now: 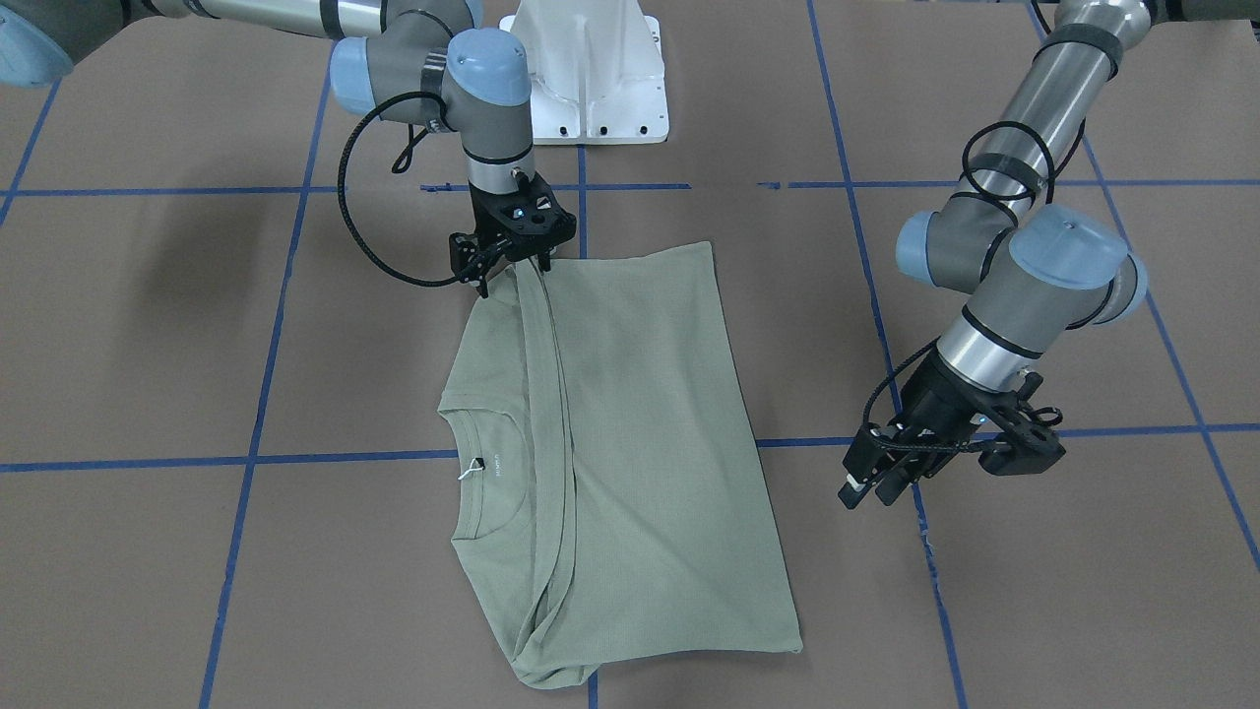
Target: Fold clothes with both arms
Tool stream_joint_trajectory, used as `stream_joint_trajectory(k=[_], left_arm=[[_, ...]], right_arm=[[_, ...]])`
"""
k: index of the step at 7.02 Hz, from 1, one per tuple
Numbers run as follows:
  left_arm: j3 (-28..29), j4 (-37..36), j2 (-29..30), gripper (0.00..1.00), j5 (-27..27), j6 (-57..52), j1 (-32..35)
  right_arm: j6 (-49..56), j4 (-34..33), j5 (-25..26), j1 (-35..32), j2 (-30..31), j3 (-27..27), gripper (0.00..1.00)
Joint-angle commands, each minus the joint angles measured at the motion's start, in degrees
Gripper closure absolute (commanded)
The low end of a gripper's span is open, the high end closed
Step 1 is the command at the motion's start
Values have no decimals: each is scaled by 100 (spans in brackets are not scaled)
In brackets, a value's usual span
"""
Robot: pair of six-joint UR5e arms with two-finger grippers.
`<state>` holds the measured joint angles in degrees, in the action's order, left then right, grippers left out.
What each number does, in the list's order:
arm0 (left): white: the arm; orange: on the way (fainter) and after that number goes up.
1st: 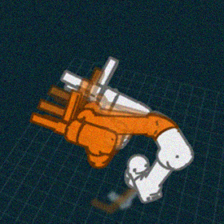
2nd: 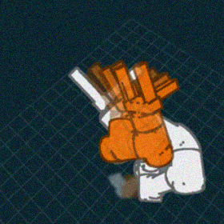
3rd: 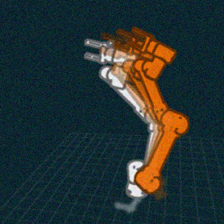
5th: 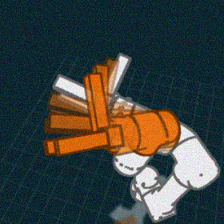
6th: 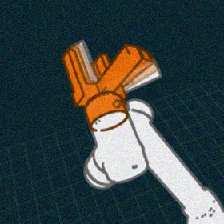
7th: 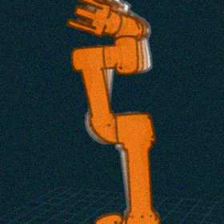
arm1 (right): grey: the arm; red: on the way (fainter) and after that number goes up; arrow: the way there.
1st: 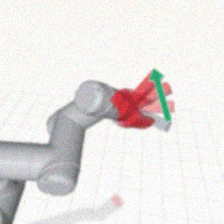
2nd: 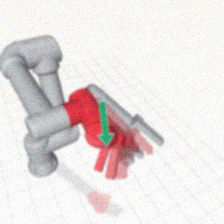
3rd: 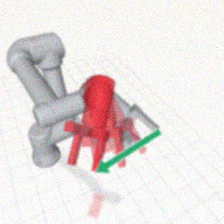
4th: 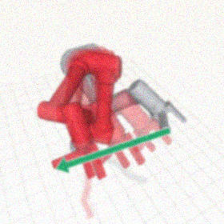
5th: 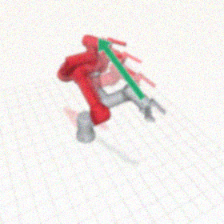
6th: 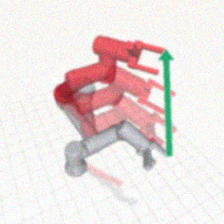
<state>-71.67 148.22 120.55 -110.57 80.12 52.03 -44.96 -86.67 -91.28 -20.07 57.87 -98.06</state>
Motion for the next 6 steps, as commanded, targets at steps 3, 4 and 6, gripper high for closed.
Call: stream_joint_trajectory(k=[3,4,6], left_arm=[[-687,-791,-5,38,0,4,0],[-925,-1125,-14,38,0,4,0],[-998,-1146,-40,38,0,4,0]], right_arm=[[664,71,-180,-402,1489,-1232,0],[586,62,-154,-384,1438,-1259,0],[120,9,-136,-454,730,-815,0]])
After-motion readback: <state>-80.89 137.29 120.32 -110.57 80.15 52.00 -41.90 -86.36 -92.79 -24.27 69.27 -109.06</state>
